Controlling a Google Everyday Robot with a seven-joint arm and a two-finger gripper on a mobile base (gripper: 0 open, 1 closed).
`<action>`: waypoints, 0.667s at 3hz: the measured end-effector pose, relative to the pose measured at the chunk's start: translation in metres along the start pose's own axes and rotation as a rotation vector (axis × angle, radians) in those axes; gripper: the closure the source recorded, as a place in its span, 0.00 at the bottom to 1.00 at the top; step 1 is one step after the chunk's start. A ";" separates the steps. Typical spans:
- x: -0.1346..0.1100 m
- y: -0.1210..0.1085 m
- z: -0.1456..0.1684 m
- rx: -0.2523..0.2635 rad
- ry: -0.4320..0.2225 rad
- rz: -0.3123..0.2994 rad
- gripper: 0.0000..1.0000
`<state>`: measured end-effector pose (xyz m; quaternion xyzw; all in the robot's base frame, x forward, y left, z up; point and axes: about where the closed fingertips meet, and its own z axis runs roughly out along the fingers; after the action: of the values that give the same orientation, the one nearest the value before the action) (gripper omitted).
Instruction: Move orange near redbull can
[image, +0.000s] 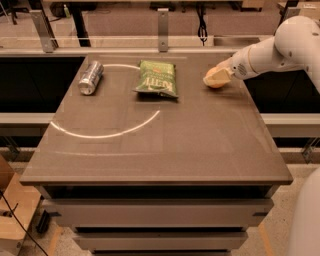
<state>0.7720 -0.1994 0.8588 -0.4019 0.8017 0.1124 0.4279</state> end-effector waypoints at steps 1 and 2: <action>-0.030 0.009 -0.002 -0.016 -0.028 -0.043 0.88; -0.076 0.018 -0.009 -0.010 -0.048 -0.123 1.00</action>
Offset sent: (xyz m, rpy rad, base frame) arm 0.0086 0.0782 0.1179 -0.0812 -0.1736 0.1433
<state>0.7768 -0.1508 0.9201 -0.4496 0.7645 0.0996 0.4510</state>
